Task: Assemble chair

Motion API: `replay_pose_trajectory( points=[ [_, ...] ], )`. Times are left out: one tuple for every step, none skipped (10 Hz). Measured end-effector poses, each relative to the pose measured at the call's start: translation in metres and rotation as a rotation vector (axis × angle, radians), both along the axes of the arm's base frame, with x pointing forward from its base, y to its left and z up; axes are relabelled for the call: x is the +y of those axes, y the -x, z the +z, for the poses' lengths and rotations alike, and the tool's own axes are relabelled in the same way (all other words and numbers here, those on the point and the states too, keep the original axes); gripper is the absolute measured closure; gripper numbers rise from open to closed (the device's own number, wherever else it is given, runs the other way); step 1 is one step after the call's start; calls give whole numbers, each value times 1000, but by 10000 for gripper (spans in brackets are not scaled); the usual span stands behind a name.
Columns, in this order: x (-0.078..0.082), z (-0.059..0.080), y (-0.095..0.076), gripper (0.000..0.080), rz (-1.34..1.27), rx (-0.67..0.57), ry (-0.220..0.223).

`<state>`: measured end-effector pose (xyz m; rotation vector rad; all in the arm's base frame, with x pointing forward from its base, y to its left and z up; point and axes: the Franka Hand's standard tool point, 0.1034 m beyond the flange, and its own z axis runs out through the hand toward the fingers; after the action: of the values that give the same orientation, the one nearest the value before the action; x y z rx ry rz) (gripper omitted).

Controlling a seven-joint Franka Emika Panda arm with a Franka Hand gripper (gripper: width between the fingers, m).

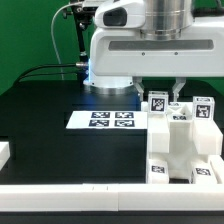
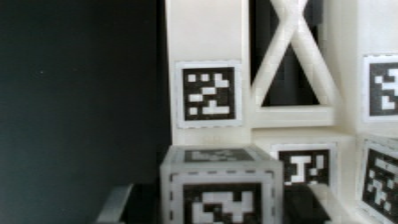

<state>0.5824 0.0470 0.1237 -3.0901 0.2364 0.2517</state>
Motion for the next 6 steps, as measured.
replay_pose_trajectory(
  points=[
    [0,0,0,515,0,0,0],
    [0,0,0,515,0,0,0],
    [0,0,0,515,0,-1,0],
    [0,0,0,515,0,-1,0],
    [0,0,0,515,0,0,0],
    [0,0,0,515,-1,0,0]
  ],
)
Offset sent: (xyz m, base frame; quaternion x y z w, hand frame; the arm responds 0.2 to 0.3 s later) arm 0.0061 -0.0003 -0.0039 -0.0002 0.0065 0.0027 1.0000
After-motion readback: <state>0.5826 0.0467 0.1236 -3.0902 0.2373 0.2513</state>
